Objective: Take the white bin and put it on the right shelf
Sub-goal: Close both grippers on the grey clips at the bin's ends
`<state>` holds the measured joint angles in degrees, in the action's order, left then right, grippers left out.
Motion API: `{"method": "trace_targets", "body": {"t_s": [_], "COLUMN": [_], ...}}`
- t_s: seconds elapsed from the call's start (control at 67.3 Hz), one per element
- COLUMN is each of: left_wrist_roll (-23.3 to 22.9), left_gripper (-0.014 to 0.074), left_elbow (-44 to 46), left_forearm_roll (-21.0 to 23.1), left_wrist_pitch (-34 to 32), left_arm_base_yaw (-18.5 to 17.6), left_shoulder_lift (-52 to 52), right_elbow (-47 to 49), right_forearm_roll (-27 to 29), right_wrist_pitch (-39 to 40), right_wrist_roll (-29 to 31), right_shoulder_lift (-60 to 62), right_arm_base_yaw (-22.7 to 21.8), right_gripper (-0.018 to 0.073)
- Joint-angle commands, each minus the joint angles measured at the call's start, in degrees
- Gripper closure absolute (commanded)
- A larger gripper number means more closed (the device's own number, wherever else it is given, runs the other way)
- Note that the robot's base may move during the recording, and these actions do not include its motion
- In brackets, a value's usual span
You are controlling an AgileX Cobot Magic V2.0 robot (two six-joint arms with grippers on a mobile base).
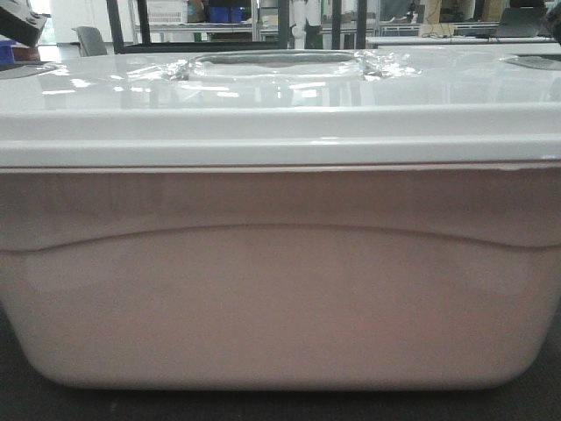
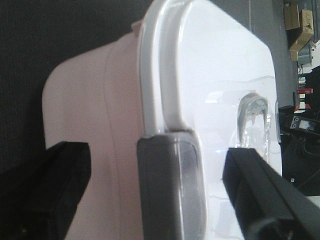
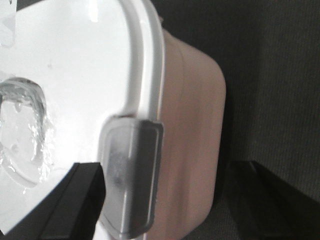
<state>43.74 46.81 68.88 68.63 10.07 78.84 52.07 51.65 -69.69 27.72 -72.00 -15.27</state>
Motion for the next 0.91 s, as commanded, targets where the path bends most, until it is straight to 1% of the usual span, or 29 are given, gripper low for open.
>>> {"method": "trace_targets", "body": {"t_s": [0.0, 0.089, 0.149, 0.208, 0.371, 0.52, 0.564, 0.713, 0.802, 0.891], "left_wrist_roll": [1.76, 1.96, 1.96, 1.96, 1.96, 1.96, 1.96, 1.96, 1.96, 1.96], "left_gripper": [0.0157, 0.0157, 0.0157, 0.0157, 0.0157, 0.0157, 0.0157, 0.0157, 0.0157, 0.0157], "left_elbow": [0.83, 0.83, 0.83, 0.83, 0.83, 0.83, 0.83, 0.83, 0.83, 0.83], "left_forearm_roll": [5.14, 5.61, 5.61, 5.61, 5.48, 1.31, 0.98, 1.22, 1.36, 2.95], "left_wrist_pitch": [6.73, 6.73, 6.60, 6.61, 6.74, 6.74, 6.74, 6.74, 6.74, 6.74], "left_arm_base_yaw": [-0.11, -0.11, -0.11, -0.11, -0.11, -0.36, -0.58, -3.67, -6.20, -7.57], "left_shoulder_lift": [-2.25, -2.25, -2.25, -2.25, -2.25, -2.25, -2.25, -2.25, -2.25, -2.25], "right_elbow": [0.22, -0.06, -0.06, -0.06, -0.06, -0.06, -0.06, -0.06, -0.06, -0.06], "right_forearm_roll": [3.95, 6.35, 9.07, 10.28, 10.26, 10.20, 10.20, 10.14, 10.14, 10.09], "right_wrist_pitch": [-6.76, -6.76, -6.76, -6.76, -6.76, -6.76, -6.76, -6.76, -6.76, -6.76], "right_wrist_roll": [1.63, 3.11, 4.05, 4.75, 4.82, 4.82, 4.82, 4.82, 4.82, 4.82], "right_shoulder_lift": [1.69, 1.69, 1.69, 1.69, 1.62, 1.62, 1.62, 1.62, 1.62, 1.62], "right_arm_base_yaw": [-0.18, 0.10, 0.15, 0.15, 0.15, 0.15, 0.15, 0.79, 2.50, 4.63], "right_gripper": [-0.0035, -0.0035, -0.0035, -0.0035, -0.0035, -0.0035, -0.0035, -0.0035, -0.0035, -0.0035]}}
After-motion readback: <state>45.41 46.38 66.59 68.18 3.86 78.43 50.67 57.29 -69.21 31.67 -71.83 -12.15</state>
